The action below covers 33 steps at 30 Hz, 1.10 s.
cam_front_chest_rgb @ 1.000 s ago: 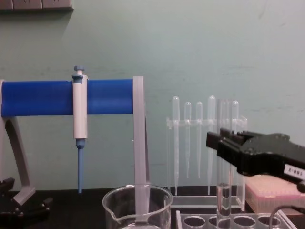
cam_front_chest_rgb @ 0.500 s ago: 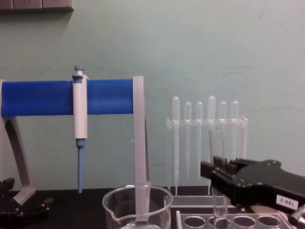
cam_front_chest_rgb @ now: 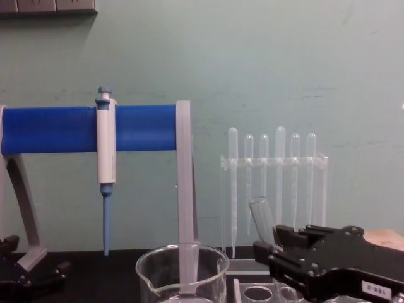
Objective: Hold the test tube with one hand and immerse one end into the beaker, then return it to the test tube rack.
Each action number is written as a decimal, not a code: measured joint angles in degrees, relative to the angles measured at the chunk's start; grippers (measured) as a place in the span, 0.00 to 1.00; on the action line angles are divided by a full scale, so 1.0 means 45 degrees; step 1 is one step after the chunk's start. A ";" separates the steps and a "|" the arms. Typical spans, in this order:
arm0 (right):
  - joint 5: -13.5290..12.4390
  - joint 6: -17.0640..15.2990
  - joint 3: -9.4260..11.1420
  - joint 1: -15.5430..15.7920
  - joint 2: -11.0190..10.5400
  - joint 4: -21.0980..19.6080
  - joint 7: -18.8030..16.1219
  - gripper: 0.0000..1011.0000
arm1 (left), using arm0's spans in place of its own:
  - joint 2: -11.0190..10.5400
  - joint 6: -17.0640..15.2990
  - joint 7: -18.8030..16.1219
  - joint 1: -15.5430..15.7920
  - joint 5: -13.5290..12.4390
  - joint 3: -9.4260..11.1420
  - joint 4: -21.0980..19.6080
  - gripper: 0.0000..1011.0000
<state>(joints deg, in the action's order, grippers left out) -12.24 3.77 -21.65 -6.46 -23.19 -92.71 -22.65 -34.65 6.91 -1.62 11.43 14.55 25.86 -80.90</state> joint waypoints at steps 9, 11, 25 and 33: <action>0.0022 -0.0850 0.0701 0.1383 -0.0654 -0.1386 0.0417 0.67 | 0.0000 0.0000 0.0000 0.0000 0.0000 0.0000 0.0000 0.99; -0.0009 -0.1092 0.1014 0.1834 -0.0877 -0.1790 0.0564 0.74 | 0.0000 0.0000 0.0000 0.0000 0.0000 0.0000 0.0000 0.99; 0.0436 0.0363 0.3226 0.2084 0.0062 0.0203 0.2868 0.99 | 0.0000 0.0000 0.0000 0.0000 0.0000 0.0000 0.0000 0.99; 0.0954 0.1561 0.3320 0.1206 0.0964 0.2545 0.3305 0.99 | 0.0000 0.0000 0.0000 0.0001 0.0001 0.0001 0.0000 0.99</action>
<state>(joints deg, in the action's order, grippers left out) -7.95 10.80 -6.71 -1.03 -18.85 -81.26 -7.78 -34.65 6.91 -1.62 11.43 14.55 25.86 -80.90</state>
